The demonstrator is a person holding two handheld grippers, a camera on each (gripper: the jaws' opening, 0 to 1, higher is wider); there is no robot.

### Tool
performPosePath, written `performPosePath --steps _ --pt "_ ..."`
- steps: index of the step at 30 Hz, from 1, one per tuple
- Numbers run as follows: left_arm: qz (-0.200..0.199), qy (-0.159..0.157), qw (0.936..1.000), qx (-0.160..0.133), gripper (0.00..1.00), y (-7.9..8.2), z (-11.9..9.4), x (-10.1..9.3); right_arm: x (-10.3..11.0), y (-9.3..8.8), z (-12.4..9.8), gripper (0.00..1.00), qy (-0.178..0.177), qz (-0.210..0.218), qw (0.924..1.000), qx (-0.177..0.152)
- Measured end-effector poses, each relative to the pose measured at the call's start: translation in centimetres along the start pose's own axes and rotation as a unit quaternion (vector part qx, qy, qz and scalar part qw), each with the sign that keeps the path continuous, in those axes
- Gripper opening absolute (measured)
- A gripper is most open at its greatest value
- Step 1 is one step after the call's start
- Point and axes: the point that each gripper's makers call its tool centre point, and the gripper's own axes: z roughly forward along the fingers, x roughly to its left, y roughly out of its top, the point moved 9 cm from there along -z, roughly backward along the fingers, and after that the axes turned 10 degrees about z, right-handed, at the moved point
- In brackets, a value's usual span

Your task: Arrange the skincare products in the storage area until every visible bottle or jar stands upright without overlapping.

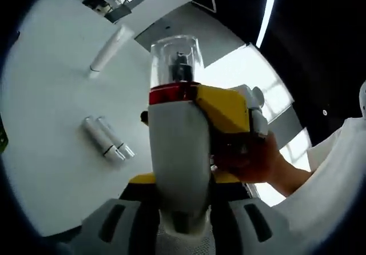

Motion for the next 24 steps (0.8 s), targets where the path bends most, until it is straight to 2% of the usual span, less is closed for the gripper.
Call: performPosePath --steps 4,8,12,14,17,22,24 --pt "0.022 0.024 0.9994 0.016 0.28 0.0 0.1 0.1 0.0 -0.2 0.4 0.34 -0.028 -0.013 0.9995 -0.006" --pt "0.077 0.045 0.9946 0.053 0.28 0.0 0.1 0.2 0.0 -0.8 0.3 0.35 -0.049 -0.024 0.9984 -0.017" --pt "0.084 0.047 0.9941 0.050 0.28 -0.1 0.1 0.1 -0.1 -0.9 0.2 0.35 -0.054 -0.015 0.9980 -0.031" --pt "0.103 0.060 0.9911 0.060 0.28 -0.2 0.2 0.0 -0.1 -0.9 0.1 0.35 -0.058 -0.025 0.9976 -0.028" --pt "0.145 0.072 0.9834 0.081 0.28 0.1 0.3 -0.5 0.0 -1.0 -0.5 0.35 -0.059 -0.029 0.9974 -0.029" --pt "0.191 0.093 0.9732 0.087 0.28 0.7 0.3 -1.0 0.4 -0.9 -0.9 0.36 -0.053 -0.031 0.9968 -0.052" --pt "0.200 0.098 0.9713 0.083 0.28 0.8 0.3 -1.2 0.6 -0.9 -0.9 0.36 -0.052 -0.037 0.9964 -0.056"
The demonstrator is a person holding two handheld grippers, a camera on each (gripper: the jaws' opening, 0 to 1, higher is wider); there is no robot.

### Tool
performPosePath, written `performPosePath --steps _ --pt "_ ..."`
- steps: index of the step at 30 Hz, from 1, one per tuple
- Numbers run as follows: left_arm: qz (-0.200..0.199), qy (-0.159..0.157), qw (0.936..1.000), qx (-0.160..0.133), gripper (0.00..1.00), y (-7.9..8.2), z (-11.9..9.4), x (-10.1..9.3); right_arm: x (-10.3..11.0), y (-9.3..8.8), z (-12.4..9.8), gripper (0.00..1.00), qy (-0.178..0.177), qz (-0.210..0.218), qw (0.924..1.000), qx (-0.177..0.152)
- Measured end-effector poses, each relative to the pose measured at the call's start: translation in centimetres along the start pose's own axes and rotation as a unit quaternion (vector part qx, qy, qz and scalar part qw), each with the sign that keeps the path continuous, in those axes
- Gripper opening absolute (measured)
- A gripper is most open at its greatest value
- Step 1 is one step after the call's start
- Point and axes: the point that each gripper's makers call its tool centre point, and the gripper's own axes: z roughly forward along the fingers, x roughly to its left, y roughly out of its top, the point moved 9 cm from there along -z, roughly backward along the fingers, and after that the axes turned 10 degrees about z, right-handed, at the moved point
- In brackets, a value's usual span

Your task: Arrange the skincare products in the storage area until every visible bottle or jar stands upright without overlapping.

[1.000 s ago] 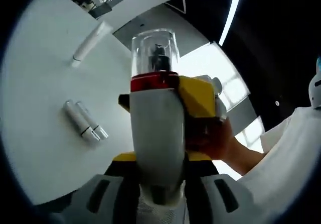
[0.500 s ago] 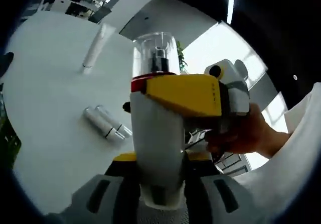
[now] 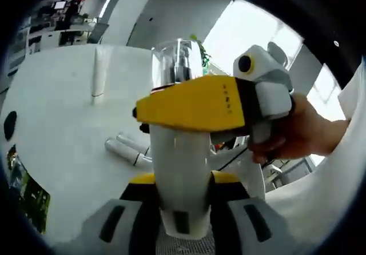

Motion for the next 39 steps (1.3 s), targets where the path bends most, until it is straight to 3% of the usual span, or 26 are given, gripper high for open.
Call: performPosePath --steps 5,12,17,20,25,30,33,37,39 --pt "0.013 0.018 0.9997 -0.004 0.28 0.1 -0.2 -0.3 0.3 -0.2 0.1 0.36 -0.012 -0.014 0.9998 -0.006" --pt "-0.013 0.022 0.9996 -0.010 0.28 0.1 -0.3 0.1 0.4 -1.2 0.5 0.40 -0.029 -0.022 0.9993 0.007" --pt "0.011 0.035 0.9993 0.004 0.28 0.0 -0.4 0.2 -0.1 -1.5 0.5 0.34 -0.039 0.004 0.9992 0.010" --pt "0.045 0.049 0.9977 0.008 0.28 0.1 -0.1 0.4 0.2 -1.1 0.2 0.31 -0.042 -0.034 0.9984 0.018" --pt "0.107 0.053 0.9926 -0.023 0.30 0.8 0.3 0.2 0.0 -0.5 -0.7 0.30 -0.029 -0.027 0.9992 -0.002" --pt "0.105 0.038 0.9929 -0.041 0.30 0.4 0.3 -0.3 -0.9 -0.2 -1.6 0.29 -0.022 0.005 0.9997 -0.009" --pt "0.107 0.028 0.9938 -0.015 0.29 -0.7 0.0 -0.4 -1.3 0.3 -2.2 0.30 -0.031 0.001 0.9992 -0.025" --pt "0.137 0.054 0.9885 0.035 0.45 -3.3 -0.7 0.6 -2.1 1.5 -3.1 0.30 -0.038 0.006 0.9985 -0.040" --pt "0.146 0.059 0.9861 0.053 0.45 -4.3 -1.0 0.9 -2.4 1.9 -3.5 0.30 -0.046 -0.001 0.9980 -0.044"
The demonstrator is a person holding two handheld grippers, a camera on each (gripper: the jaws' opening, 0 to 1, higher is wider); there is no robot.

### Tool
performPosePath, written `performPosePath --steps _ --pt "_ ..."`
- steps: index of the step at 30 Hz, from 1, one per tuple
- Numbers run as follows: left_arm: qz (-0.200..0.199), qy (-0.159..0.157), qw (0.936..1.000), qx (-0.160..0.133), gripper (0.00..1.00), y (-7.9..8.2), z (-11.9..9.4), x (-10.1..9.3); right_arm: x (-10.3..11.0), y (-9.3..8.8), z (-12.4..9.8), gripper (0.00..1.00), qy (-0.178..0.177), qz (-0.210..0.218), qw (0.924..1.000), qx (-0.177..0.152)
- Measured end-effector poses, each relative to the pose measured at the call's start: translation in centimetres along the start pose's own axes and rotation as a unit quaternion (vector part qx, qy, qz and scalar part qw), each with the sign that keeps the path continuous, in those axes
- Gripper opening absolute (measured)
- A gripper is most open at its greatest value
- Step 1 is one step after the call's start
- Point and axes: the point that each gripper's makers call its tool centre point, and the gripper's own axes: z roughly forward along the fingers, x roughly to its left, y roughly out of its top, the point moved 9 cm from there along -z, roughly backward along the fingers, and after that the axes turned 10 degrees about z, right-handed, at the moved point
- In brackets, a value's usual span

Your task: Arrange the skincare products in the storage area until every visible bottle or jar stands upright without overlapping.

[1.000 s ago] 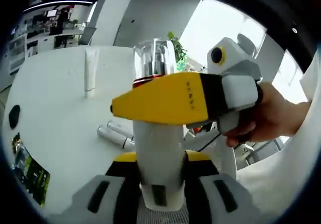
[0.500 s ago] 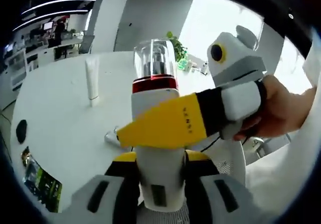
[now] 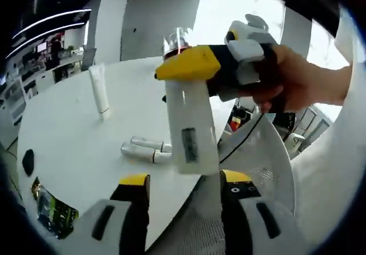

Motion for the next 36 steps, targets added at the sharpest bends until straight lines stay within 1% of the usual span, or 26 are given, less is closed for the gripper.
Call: performPosePath --steps 1,3,6,8,10,13,14,15,16,17,18,19,20,21,22,25,30,36 --pt "0.005 0.000 0.9999 0.010 0.44 -0.5 -0.1 0.0 -0.1 0.1 -0.1 0.30 -0.001 -0.001 1.0000 -0.001" --pt "0.018 -0.002 0.9992 0.035 0.44 -1.9 -0.2 0.1 -0.4 0.4 -0.4 0.30 -0.007 -0.008 0.9999 -0.004" --pt "0.021 0.005 0.9976 0.066 0.50 -3.7 0.4 0.2 -0.8 0.4 -0.6 0.30 -0.009 -0.016 0.9998 -0.004" --pt "0.037 0.012 0.9962 0.078 0.47 -4.3 0.6 0.4 -0.8 0.3 -0.7 0.30 -0.010 -0.025 0.9996 -0.002" --pt "0.039 0.018 0.9955 0.084 0.45 -4.9 0.9 0.4 -0.8 0.0 -0.8 0.30 -0.011 -0.037 0.9993 0.004" --pt "0.013 0.028 0.9957 0.087 0.44 -5.6 1.4 0.3 -0.9 -0.6 -0.8 0.30 -0.017 -0.055 0.9981 0.019" --pt "0.019 0.030 0.9951 0.092 0.43 -5.8 1.7 0.3 -0.9 -0.8 -0.8 0.30 -0.019 -0.062 0.9976 0.025" --pt "0.033 0.040 0.9927 0.109 0.40 -6.3 1.8 0.6 -0.8 -1.0 -0.7 0.30 -0.019 -0.070 0.9969 0.029" --pt "0.040 0.044 0.9916 0.115 0.38 -6.5 1.9 0.7 -0.9 -1.1 -0.7 0.30 -0.020 -0.071 0.9968 0.030" --pt "0.048 0.042 0.9904 0.123 0.37 -6.9 2.3 0.8 -0.9 -1.3 -0.5 0.30 -0.025 -0.072 0.9964 0.036" --pt "0.043 0.039 0.9901 0.128 0.36 -7.1 2.5 0.9 -0.9 -1.4 -0.4 0.30 -0.025 -0.072 0.9963 0.039" --pt "0.022 0.035 0.9881 0.148 0.36 -7.5 2.7 1.2 -0.9 -1.4 -0.4 0.30 -0.025 -0.074 0.9961 0.041" --pt "0.006 0.039 0.9864 0.160 0.35 -7.7 2.7 1.4 -0.9 -1.5 -0.3 0.30 -0.024 -0.075 0.9960 0.042" --pt "-0.015 0.036 0.9872 0.154 0.35 -7.8 2.6 1.4 -0.8 -1.5 -0.3 0.30 -0.024 -0.076 0.9959 0.042" --pt "-0.023 0.039 0.9881 0.147 0.35 -7.8 2.6 1.5 -1.0 -1.4 -0.3 0.30 -0.025 -0.077 0.9959 0.041" --pt "-0.009 0.041 0.9876 0.152 0.33 -7.8 2.6 1.4 -1.0 -1.2 -0.1 0.30 -0.028 -0.083 0.9955 0.036" --pt "-0.010 0.034 0.9865 0.160 0.33 -8.0 2.6 1.2 -0.8 -0.9 0.2 0.30 -0.032 -0.093 0.9945 0.036" --pt "-0.011 0.033 0.9844 0.173 0.28 -8.2 2.5 1.3 -1.4 0.0 0.3 0.30 -0.044 -0.106 0.9928 0.032"
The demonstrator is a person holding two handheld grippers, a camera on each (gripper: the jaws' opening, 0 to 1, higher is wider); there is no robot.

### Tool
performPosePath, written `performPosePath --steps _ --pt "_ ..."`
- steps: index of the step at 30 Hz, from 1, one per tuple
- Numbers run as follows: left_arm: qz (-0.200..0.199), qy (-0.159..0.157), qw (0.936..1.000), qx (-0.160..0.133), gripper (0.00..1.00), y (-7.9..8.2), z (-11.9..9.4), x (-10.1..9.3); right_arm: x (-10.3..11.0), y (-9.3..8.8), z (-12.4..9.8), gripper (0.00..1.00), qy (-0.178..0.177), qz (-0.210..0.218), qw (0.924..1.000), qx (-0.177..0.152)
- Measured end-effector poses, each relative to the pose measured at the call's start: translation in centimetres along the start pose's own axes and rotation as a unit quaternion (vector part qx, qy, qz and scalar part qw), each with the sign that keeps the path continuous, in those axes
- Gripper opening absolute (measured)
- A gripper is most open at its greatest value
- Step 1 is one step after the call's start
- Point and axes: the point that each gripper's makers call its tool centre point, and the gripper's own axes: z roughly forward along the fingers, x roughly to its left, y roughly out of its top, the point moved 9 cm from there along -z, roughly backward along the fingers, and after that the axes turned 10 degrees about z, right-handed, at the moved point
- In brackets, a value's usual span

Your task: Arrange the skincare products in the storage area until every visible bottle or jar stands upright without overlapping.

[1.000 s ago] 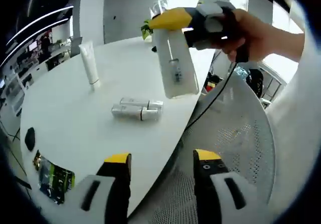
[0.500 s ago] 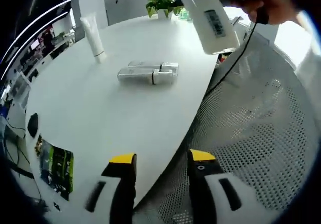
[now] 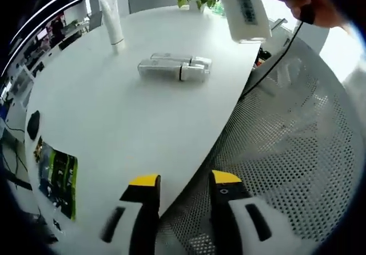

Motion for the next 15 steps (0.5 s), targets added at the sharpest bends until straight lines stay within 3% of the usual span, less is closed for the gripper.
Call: performPosePath --steps 5,8,15 --pt "-0.018 0.009 0.9998 -0.003 0.29 -0.1 -0.1 0.3 -1.1 1.1 0.8 0.30 -0.005 -0.011 0.9999 0.004" --pt "-0.015 0.004 0.9998 0.015 0.29 -0.4 0.1 0.2 -1.2 1.8 1.4 0.30 -0.010 -0.020 0.9997 0.005" --pt "-0.017 0.005 0.9996 0.024 0.26 -0.6 0.1 0.3 -1.2 2.8 1.9 0.31 -0.012 -0.021 0.9996 -0.014"
